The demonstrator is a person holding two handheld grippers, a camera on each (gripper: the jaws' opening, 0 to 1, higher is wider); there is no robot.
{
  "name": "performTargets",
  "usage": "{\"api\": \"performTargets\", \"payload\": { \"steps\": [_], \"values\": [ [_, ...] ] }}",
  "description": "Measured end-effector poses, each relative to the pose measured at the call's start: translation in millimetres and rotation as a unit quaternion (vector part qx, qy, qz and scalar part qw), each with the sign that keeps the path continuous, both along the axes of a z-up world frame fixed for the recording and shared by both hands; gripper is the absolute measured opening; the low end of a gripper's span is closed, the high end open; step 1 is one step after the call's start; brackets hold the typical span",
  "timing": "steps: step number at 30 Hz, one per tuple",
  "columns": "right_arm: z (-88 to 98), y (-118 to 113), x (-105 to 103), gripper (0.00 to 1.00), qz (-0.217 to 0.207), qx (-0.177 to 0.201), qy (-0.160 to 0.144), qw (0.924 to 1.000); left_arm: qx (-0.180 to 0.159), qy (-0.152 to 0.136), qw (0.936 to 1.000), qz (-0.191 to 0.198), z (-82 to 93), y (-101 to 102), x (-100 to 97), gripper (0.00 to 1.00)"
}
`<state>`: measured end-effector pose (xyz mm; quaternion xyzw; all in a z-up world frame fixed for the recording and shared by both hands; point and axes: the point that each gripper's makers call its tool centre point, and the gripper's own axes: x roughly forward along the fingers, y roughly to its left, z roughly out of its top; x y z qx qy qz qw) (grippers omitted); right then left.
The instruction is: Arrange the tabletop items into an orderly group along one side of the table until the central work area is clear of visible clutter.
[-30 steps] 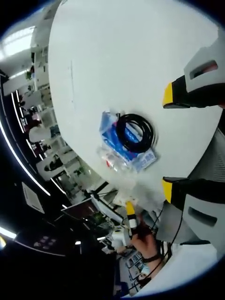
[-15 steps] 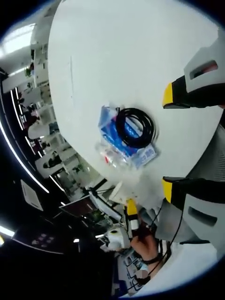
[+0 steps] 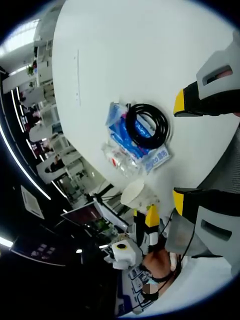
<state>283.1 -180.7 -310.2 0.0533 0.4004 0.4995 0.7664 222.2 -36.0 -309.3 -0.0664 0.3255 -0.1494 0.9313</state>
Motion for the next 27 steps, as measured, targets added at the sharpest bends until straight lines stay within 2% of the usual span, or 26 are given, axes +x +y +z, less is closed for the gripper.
{"api": "performTargets", "payload": {
  "steps": [15, 20, 24, 27],
  "values": [
    [8.4, 22, -13, 0.53, 0.031, 0.018, 0.003, 0.9994, 0.038, 0.006, 0.9963, -0.076, -5.6, -28, -3.5, 0.36],
    [12.8, 36, -19, 0.51, 0.043, 0.030, 0.008, 0.9986, 0.067, 0.006, 0.9917, -0.110, -7.3, -34, -6.6, 0.36],
    [14.9, 47, -29, 0.49, 0.061, 0.035, 0.010, 0.9975, 0.081, 0.006, 0.9876, -0.135, -7.4, -48, -10.8, 0.36],
    [14.6, 53, -32, 0.47, 0.070, 0.039, 0.014, 0.9967, 0.097, 0.008, 0.9824, -0.160, -8.8, -55, -13.9, 0.36]
  ]
}}
